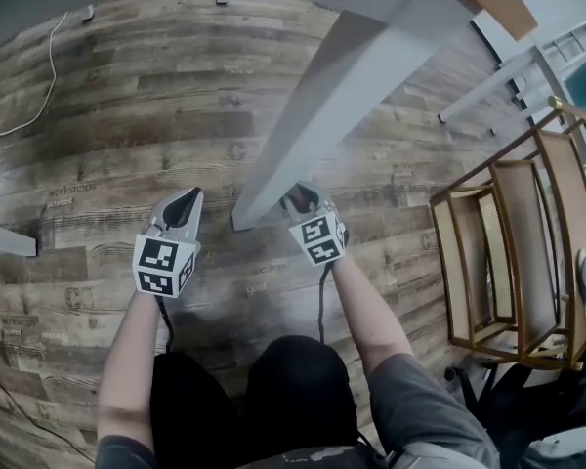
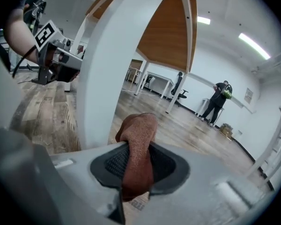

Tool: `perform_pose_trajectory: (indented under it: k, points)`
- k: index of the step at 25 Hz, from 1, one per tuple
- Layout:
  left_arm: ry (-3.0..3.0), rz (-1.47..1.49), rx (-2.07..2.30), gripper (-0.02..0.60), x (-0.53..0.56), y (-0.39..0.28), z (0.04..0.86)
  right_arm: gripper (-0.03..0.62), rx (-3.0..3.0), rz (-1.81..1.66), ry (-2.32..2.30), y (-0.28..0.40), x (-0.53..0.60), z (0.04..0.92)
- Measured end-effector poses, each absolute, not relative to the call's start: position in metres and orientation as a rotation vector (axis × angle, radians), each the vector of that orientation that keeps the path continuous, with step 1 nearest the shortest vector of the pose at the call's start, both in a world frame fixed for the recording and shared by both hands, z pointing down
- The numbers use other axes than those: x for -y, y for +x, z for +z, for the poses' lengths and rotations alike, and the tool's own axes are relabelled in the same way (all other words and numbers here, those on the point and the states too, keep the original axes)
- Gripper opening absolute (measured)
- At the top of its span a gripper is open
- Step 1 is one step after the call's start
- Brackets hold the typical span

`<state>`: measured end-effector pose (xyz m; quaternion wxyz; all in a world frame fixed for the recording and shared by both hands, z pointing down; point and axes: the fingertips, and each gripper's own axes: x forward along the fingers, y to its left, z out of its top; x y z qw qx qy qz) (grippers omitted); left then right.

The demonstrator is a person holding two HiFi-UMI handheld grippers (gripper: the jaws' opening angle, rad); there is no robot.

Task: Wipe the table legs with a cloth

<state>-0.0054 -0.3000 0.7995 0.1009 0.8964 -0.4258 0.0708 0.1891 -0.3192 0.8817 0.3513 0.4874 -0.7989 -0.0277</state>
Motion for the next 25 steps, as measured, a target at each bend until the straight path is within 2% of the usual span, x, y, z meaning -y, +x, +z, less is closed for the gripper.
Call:
perform_pose_trajectory:
  k: [6,25]
  points:
    - [2.613,0.137,1.323,0.018,0.307,-0.018,0.731,0.086,2.058,-0.026,1.436,0.207,0.303,0.798]
    - [2.563,0.312,1.071,0.018,0.202,0.004,0.476,0.086,2.016,0.309,1.561,0.195,0.226,0.532]
